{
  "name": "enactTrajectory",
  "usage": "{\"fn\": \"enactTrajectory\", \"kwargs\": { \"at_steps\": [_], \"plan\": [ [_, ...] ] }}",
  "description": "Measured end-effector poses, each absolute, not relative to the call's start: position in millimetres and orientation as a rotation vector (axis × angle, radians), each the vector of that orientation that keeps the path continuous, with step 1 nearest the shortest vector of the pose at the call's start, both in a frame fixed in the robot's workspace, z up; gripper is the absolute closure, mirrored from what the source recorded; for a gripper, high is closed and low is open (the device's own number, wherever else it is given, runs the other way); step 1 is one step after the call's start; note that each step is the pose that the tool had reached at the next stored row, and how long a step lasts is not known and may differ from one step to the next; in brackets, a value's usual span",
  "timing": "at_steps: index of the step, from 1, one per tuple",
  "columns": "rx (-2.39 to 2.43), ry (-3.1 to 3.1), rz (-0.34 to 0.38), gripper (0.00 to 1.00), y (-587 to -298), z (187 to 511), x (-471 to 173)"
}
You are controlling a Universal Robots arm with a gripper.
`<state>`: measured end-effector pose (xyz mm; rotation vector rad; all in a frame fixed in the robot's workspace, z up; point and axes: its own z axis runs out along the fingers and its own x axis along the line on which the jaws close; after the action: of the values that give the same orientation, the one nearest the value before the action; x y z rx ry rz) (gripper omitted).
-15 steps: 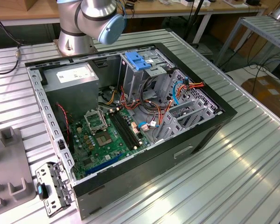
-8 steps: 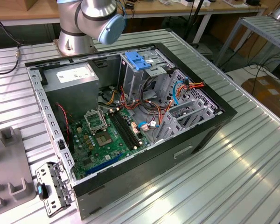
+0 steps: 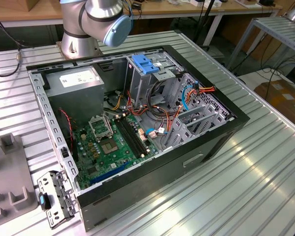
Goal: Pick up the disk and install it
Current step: 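Pick up the disk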
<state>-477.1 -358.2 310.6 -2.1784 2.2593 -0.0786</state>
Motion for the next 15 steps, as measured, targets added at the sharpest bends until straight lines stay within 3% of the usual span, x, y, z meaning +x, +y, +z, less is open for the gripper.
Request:
{"fn": "enactTrajectory", "kwargs": {
  "at_steps": [15],
  "plan": [
    [-2.183,2.26,-0.086,0.63,-358.2,334.9,-477.1]
  ]
}}
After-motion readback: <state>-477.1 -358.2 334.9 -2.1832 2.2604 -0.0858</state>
